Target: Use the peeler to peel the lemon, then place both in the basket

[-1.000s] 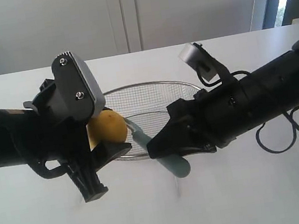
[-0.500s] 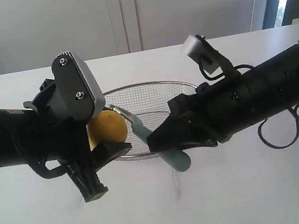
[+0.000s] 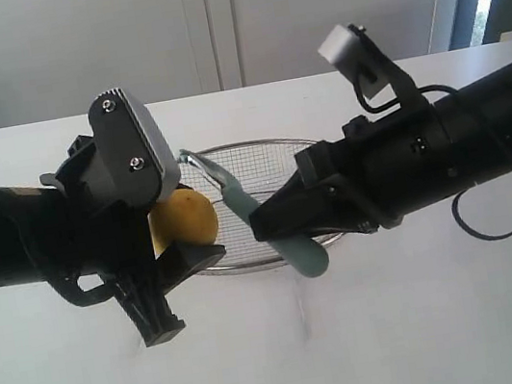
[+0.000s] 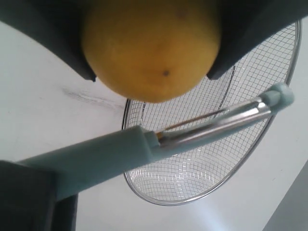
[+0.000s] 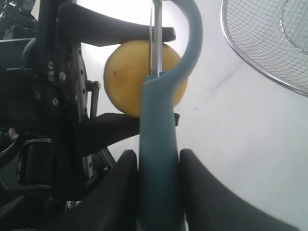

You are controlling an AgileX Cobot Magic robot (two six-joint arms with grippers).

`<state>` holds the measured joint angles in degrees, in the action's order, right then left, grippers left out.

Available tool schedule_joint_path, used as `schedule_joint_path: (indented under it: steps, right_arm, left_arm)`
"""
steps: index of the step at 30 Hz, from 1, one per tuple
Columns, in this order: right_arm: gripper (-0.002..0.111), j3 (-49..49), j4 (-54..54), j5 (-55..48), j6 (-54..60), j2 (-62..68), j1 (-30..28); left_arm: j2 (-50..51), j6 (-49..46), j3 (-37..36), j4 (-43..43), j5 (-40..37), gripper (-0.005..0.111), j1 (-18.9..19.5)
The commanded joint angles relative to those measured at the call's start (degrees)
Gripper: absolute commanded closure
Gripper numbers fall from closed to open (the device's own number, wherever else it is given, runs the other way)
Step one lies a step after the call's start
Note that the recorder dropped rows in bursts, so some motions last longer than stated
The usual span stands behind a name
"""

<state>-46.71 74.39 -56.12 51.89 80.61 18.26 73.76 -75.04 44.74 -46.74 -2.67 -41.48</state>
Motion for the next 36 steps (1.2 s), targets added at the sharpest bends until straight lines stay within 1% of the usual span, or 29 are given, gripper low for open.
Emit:
schedule_joint_path:
  steps: [1,6,11,14,17,21,23,31,36]
  right_arm:
    - [0.108,0.1,0.5,-0.5,0.8,-2.8,-0.6]
    - [0.108,-1.7,-0.2,-0.5,0.8,-5.5,-2.2]
    - [0.108,-5.2,-2.9,0.4,0.1,-8.6,-6.7]
    - [0.108,-6.7,-6.4,4.4,-2.2,-10.1,-9.5]
    - [0.108,-7.9,-12.3,12.1,-4.5,-11.2,-11.3]
    - [0.108,-8.1,-22.1,23.2,-9.5,-11.3,-11.6]
    - [0.108,-8.0,-25.5,25.2,-10.8,-10.8,-11.6]
    - [0.108,-6.6,-26.2,25.7,-11.0,-9.2,-11.5]
    - [0.108,-4.8,-26.2,28.2,-11.0,-9.0,-11.5]
  left_arm:
    - [-0.4,0.0,-0.2,-0.9,-0.5,0.107,-0.3]
    - [-0.4,0.0,-0.2,-0.9,-0.5,0.107,-0.3]
    - [-0.4,0.0,-0.2,-0.9,-0.4,0.107,-0.3]
    - [-0.5,0.0,-0.2,-0.9,-0.4,0.107,-0.3]
    - [-1.7,0.0,-0.2,-0.9,-0.4,0.107,-0.3]
    - [-4.6,0.7,-0.2,-0.9,-0.4,0.107,-0.3]
    - [-6.4,1.7,-0.2,-0.9,-0.5,0.107,-0.3]
    - [-11.4,3.3,-0.2,-0.9,-1.4,0.107,-0.3]
    - [-13.2,4.0,-0.2,-0.9,-3.4,0.107,-0.3]
